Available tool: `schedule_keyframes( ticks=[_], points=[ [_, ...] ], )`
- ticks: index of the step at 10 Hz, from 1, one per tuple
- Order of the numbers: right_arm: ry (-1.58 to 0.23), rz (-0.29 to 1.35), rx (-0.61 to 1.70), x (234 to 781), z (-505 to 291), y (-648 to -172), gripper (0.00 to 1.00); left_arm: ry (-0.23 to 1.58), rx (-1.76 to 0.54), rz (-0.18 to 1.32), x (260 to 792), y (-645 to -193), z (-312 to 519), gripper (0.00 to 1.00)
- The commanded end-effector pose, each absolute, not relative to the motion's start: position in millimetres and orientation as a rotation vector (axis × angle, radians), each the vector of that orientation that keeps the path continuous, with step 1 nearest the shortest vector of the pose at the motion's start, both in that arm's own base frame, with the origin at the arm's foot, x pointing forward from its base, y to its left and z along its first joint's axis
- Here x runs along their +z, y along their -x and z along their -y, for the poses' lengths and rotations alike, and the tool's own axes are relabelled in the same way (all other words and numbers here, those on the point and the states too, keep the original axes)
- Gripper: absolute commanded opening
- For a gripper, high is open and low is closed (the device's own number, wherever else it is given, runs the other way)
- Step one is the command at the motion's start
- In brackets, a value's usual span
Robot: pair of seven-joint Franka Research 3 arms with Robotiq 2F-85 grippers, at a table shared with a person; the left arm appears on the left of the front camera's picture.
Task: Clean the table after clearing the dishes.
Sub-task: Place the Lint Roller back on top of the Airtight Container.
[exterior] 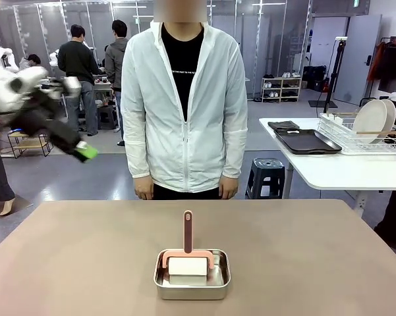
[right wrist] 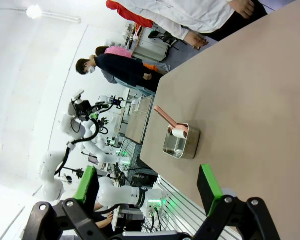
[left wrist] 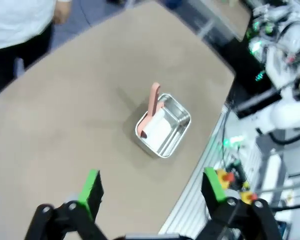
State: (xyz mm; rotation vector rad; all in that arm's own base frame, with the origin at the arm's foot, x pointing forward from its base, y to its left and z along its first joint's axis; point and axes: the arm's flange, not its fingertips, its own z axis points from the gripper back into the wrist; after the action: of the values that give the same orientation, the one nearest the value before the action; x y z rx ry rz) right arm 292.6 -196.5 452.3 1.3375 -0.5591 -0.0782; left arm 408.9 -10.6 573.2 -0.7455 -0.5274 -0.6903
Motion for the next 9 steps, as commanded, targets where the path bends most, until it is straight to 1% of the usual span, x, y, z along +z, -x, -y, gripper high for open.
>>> schedule_keyframes(
  ticks=[1, 4, 5, 7, 8, 9],
  points=[
    [-1.339, 0.564, -0.068, 454.8, 194.4, -292.1, 1.0, 0.854, -0.569, 0.668, 550.8, -372.3, -50.3, 1.0],
    [-1.339, 0.564, -0.068, 454.8, 194.4, -292.1, 1.0, 0.944, -0.392, 0.688, 519.2, -334.4, -132.9, 1.0],
    [-1.339, 0.564, -0.068, 454.8, 194.4, -292.1, 1.0, 0.983, -0.321, 0.718, 504.1, -322.8, -158.6, 1.0],
    [-1.339, 0.564, -0.068, 454.8, 194.4, -292.1, 1.0, 1.046, -0.196, 0.831, 476.1, -289.1, -203.9, 1.0],
    [-1.339, 0.564, -0.068, 454.8, 194.4, -292.1, 1.0, 1.059, -0.152, 0.866, 466.4, -273.8, -218.5, 1.0],
    [-1.339, 0.564, -0.068, 454.8, 194.4, -292.1, 1.0, 1.071, -0.11, 0.865, 455.8, -260.4, -230.9, 1.0]
  ],
)
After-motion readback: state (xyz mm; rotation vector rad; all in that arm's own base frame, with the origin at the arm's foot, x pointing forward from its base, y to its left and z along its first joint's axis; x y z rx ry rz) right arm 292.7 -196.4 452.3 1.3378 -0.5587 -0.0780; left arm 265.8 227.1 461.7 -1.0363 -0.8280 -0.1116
